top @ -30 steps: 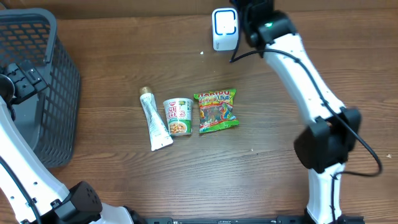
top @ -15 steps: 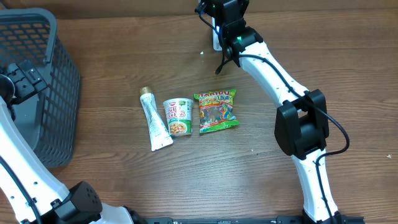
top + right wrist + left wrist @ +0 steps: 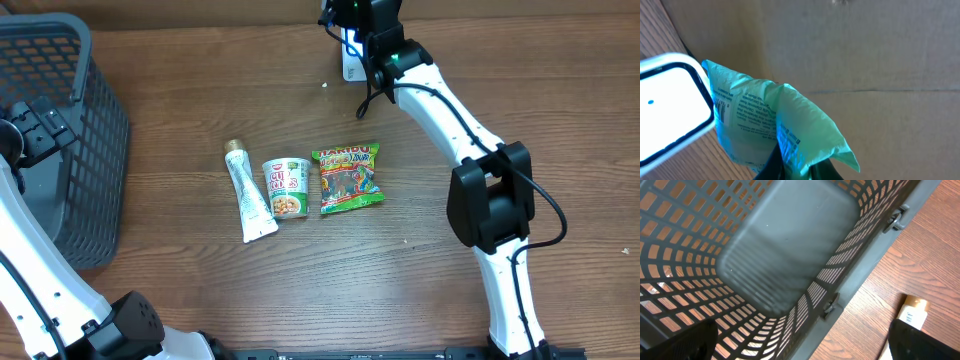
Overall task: Scan the item barcode
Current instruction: 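Hold the packet in front of the white scanner with right gripper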
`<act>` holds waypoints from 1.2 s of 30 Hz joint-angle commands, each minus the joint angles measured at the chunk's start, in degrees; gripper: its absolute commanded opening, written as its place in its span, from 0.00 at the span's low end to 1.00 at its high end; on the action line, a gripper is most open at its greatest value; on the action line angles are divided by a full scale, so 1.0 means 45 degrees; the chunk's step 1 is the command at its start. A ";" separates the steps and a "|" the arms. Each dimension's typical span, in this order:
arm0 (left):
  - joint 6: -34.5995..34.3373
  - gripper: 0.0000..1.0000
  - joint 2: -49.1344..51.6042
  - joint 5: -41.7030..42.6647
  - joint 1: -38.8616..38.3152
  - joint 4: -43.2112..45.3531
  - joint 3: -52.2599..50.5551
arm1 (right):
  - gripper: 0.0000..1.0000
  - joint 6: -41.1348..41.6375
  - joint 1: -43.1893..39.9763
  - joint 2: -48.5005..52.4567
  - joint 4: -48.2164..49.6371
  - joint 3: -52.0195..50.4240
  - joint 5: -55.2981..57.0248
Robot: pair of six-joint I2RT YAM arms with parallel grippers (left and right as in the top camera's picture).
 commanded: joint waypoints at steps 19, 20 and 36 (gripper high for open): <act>0.0000 1.00 -0.0121 0.0019 -0.0015 0.0019 0.0199 | 0.04 -0.1501 -0.0083 0.0908 0.1409 -0.0019 -0.0214; 0.0000 1.00 -0.0121 0.0019 -0.0015 0.0019 0.0199 | 0.04 -0.1491 -0.0053 0.0908 0.1423 -0.0019 -0.0209; 0.0000 1.00 -0.0121 0.0019 -0.0015 0.0015 0.0199 | 0.04 0.1122 0.0826 -0.0631 -0.0476 -0.0015 0.0345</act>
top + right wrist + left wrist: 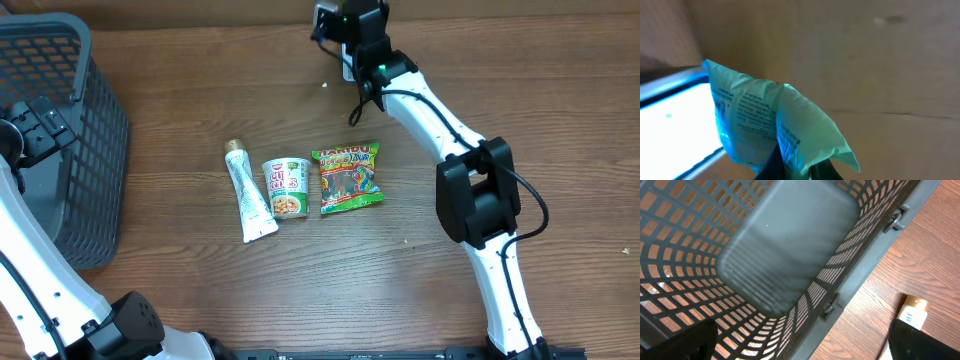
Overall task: Scan the item barcode
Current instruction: 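Hold the packet in front of the white scanner with right gripper, then carry the packet to the right side and release it on the table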
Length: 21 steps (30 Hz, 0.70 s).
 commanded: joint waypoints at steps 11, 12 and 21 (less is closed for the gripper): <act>0.0000 1.00 -0.0121 0.0024 -0.0015 0.0015 0.0204 | 0.04 1.4319 -0.0588 -0.7912 -1.0477 0.0044 -0.8772; 0.0000 1.00 -0.0121 0.0024 -0.0015 0.0015 0.0199 | 0.04 1.4795 -0.0869 -0.8136 -1.1171 0.0044 -0.9670; 0.0000 1.00 -0.0121 0.0024 -0.0015 0.0019 0.0199 | 0.04 1.7068 -0.4333 -0.8233 -1.4853 -0.0481 -1.2128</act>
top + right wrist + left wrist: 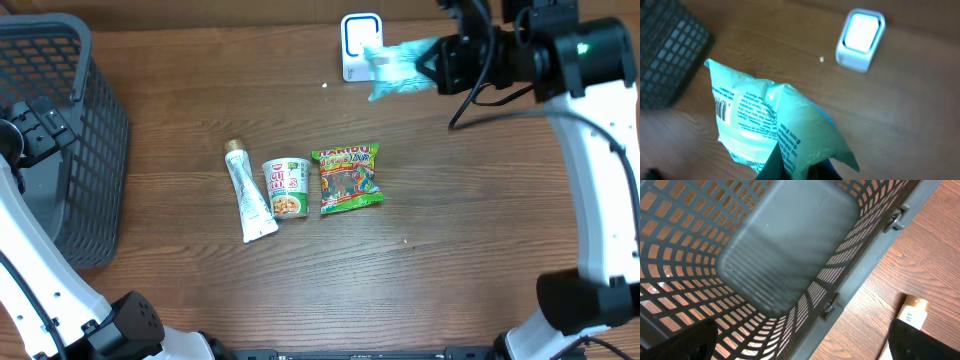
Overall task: Scan the item barcode
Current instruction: 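Carry the packet to the right side and release it on the table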
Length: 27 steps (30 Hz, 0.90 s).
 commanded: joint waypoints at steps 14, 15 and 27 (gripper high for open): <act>0.0000 1.00 -0.0121 0.0024 -0.0015 0.0019 0.0199 | 0.06 0.4303 -0.6907 0.0287 0.6664 -1.0258 0.0913; 0.0000 1.00 -0.0121 0.0019 -0.0015 0.0019 0.0199 | 0.07 0.4352 -0.7038 0.0287 0.7140 -1.0710 0.0903; 0.0000 1.00 -0.0121 0.0019 -0.0015 0.0019 0.0199 | 0.41 0.5348 -0.7087 0.0306 0.8539 -1.2303 0.2171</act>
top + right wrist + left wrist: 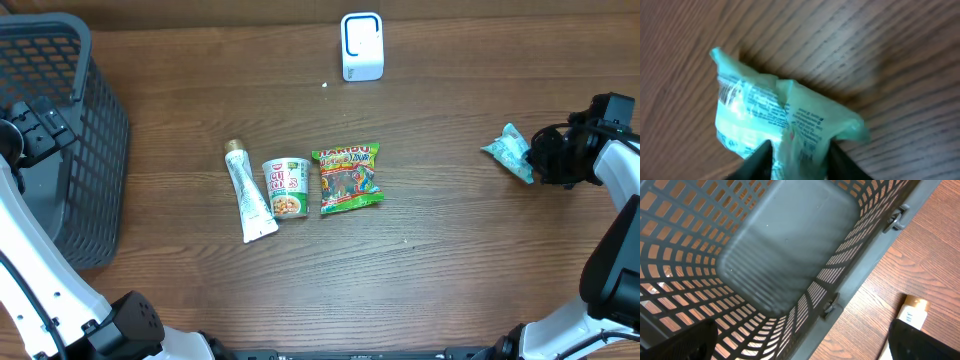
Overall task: Scan the item barcode
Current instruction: 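Carry the packet to the right side and release it on the table, then move the right gripper to the Haribo bag and grasp it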
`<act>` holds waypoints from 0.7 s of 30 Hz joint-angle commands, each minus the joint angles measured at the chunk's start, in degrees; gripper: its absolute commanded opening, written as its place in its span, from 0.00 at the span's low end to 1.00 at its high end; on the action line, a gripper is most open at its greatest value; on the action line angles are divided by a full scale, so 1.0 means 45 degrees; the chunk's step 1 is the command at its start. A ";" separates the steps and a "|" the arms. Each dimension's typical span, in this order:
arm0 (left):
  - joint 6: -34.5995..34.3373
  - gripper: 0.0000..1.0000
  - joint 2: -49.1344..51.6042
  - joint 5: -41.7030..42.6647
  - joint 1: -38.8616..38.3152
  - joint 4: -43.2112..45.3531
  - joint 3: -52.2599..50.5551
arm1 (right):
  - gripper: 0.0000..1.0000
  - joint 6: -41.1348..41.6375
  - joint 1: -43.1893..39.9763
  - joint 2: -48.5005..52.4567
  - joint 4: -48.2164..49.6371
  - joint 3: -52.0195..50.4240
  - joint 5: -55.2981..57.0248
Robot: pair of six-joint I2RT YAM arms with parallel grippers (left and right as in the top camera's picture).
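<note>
A pale green snack packet (pixel 507 151) lies on the wooden table at the far right, printed back face up (pixel 765 112). My right gripper (pixel 540 157) is down at it, open, its fingers (pixel 758 159) parted on either side of the packet's near end. The white barcode scanner (pixel 361 46) stands at the table's far edge, well to the left of the packet. My left gripper (pixel 802 340) hangs open over the grey basket (pixel 785 245), holding nothing.
A white tube (pixel 250 192), a cup of noodles (pixel 285 188) and a Haribo bag (pixel 348 177) lie in a row mid-table. The grey mesh basket (pixel 70 130) stands at the left edge. The tube's gold cap (pixel 914 311) shows beside the basket.
My right gripper was shut on the green packet in the air near the scanner. Now it is at the far right of the table, open, with the packet lying on the wood.
My right gripper held the green packet right against the scanner's face at the first two moments. Then it held the packet raised and off to the scanner's right. Now the packet lies at the table's right side between open fingers. The left arm has not moved.
</note>
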 commanded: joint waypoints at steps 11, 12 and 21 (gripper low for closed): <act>0.0000 1.00 -0.0121 0.0024 -0.0015 0.0015 0.0199 | 0.59 -0.1185 0.0578 -0.1001 -0.4109 0.3750 -0.0214; 0.0000 1.00 -0.0121 0.0024 -0.0015 0.0019 0.0199 | 0.60 -0.1185 0.0704 -0.1146 -0.4376 0.4095 -0.0078; 0.0000 1.00 -0.0121 0.0019 -0.0015 0.0019 0.0199 | 0.57 -0.2837 0.4313 -0.1632 -0.5484 0.4896 -0.1234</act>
